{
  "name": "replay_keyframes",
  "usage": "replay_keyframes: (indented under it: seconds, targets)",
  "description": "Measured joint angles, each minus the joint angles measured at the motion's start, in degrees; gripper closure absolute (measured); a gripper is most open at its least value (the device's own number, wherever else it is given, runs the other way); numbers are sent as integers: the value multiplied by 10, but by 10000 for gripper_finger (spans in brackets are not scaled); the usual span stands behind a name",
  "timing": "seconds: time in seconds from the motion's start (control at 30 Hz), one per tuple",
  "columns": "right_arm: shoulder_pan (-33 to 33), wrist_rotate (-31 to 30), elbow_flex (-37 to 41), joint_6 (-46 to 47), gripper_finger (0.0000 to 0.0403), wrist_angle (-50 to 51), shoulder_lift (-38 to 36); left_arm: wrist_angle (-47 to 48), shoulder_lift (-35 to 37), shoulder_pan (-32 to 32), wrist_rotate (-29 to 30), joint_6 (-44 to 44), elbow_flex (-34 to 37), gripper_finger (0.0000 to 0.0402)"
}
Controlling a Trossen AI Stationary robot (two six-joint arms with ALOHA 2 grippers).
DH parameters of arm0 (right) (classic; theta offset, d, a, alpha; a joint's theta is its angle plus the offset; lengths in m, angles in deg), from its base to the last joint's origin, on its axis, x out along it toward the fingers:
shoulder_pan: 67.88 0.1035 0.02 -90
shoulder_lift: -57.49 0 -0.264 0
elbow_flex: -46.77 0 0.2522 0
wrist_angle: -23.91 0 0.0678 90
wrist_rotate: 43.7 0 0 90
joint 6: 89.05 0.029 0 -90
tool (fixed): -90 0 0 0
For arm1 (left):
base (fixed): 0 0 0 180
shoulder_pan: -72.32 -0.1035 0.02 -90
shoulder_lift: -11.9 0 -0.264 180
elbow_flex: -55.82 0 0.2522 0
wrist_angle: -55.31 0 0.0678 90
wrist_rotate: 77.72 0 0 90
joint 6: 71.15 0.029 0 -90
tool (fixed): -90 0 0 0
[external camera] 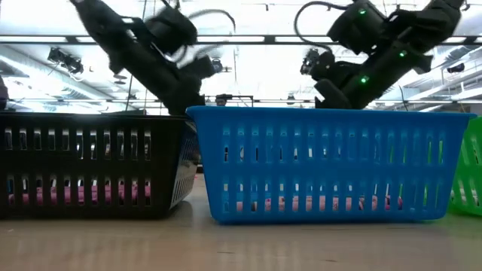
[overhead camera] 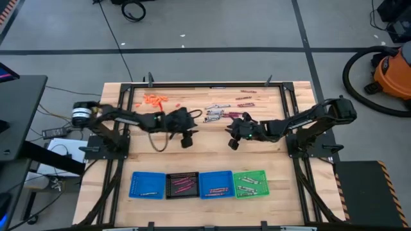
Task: Sort crayons
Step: Put the black crayon into the left blue bin
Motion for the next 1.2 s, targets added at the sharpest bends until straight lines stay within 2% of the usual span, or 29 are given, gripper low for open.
replay_keyframes:
  seconds: [0.23,0.37,0.6,0.93,1.1,1.2]
  targets:
    - [12,-49,26,-33,317,-145,19,3,-109,-34,-18,18,-92,258]
    - [15,-55,26,-49,317,-170,26,49,-159,-45,-46,22,-160,258]
    - [18,-57,26,-61,317,-168,21,103,-241,-65,-61,34,-256,258]
    - [23,-61,26,-62,317,-169,18,107,-273,-67,-35,62,-266,258]
    - [23,-59,26,-63,317,-173,18,104,-272,-53,15,98,-267,258]
    - [23,-59,26,-61,317,-176,18,104,-272,-47,24,109,-267,258]
